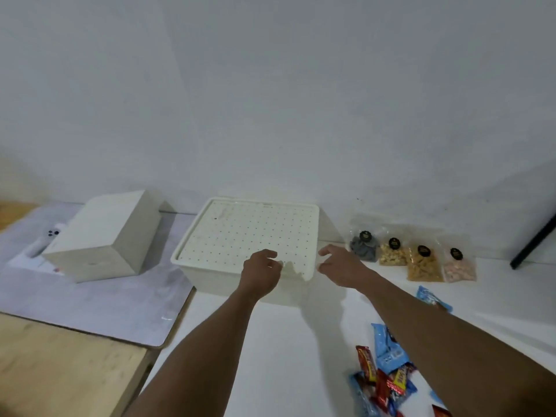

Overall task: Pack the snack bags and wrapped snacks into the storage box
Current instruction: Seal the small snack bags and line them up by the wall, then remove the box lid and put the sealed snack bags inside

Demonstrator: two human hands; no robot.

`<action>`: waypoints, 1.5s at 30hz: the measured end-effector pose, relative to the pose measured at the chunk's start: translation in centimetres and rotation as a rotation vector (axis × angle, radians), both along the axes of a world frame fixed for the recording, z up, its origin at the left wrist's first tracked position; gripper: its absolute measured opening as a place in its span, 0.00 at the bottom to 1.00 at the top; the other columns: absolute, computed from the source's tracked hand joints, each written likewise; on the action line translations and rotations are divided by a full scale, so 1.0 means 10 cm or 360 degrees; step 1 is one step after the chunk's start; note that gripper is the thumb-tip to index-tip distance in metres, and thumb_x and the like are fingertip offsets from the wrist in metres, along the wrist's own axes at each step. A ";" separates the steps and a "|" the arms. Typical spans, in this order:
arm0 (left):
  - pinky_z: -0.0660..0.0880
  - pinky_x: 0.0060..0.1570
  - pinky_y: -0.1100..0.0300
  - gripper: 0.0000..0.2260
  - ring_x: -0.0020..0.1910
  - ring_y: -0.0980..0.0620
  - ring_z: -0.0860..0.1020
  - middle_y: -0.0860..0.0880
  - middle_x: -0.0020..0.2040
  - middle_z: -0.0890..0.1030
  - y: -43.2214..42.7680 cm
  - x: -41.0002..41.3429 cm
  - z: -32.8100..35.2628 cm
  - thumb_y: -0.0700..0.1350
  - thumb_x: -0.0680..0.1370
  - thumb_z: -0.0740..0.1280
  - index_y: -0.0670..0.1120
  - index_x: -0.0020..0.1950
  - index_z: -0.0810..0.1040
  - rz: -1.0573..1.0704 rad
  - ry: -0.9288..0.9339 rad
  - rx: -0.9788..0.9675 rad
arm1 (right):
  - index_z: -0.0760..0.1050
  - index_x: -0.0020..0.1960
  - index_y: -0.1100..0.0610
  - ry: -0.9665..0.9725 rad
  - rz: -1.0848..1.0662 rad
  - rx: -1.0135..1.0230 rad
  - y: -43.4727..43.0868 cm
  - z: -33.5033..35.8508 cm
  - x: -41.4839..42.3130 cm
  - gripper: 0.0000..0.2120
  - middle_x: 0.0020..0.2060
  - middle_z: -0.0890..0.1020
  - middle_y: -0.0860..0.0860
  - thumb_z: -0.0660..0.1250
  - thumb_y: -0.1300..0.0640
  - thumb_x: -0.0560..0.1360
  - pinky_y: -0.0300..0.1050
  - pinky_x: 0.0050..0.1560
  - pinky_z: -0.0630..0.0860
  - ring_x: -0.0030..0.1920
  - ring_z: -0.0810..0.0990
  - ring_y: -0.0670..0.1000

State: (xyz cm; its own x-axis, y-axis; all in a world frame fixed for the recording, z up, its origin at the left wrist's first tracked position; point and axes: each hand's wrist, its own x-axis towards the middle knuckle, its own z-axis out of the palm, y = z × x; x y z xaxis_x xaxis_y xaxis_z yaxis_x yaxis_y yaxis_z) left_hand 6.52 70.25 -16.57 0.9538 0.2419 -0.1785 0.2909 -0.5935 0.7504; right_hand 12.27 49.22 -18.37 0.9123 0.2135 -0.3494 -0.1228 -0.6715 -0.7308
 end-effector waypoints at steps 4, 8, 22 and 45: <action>0.69 0.54 0.65 0.14 0.57 0.52 0.80 0.50 0.56 0.83 -0.21 0.05 -0.04 0.49 0.78 0.67 0.48 0.63 0.80 -0.0168 -0.0049 -0.0019 | 0.70 0.66 0.51 0.0045 -0.0059 -0.0026 -0.09 -0.01 0.00 0.22 0.52 0.80 0.52 0.68 0.50 0.74 0.47 0.49 0.76 0.47 0.78 0.52; 0.69 0.53 0.65 0.14 0.56 0.53 0.80 0.50 0.55 0.83 -0.44 0.01 -0.07 0.48 0.78 0.66 0.48 0.63 0.79 -0.0248 -0.0073 -0.0046 | 0.70 0.65 0.52 0.0031 -0.0111 -0.0069 -0.21 0.04 -0.06 0.20 0.50 0.77 0.51 0.68 0.51 0.75 0.42 0.41 0.73 0.46 0.77 0.51; 0.71 0.64 0.53 0.16 0.62 0.44 0.77 0.43 0.62 0.80 0.55 0.02 -0.26 0.48 0.78 0.67 0.47 0.65 0.77 0.0199 -0.0041 0.0258 | 0.68 0.69 0.54 0.0185 -0.0245 0.0079 0.29 -0.11 -0.04 0.22 0.51 0.76 0.54 0.66 0.51 0.77 0.43 0.35 0.77 0.44 0.76 0.53; 0.71 0.65 0.44 0.28 0.66 0.35 0.69 0.36 0.66 0.67 1.92 0.52 -0.44 0.53 0.75 0.71 0.46 0.72 0.69 0.0737 0.0185 0.0205 | 0.68 0.63 0.55 -0.0442 -0.0631 -0.0459 0.83 -0.43 0.26 0.18 0.57 0.73 0.57 0.60 0.68 0.76 0.49 0.42 0.72 0.51 0.77 0.59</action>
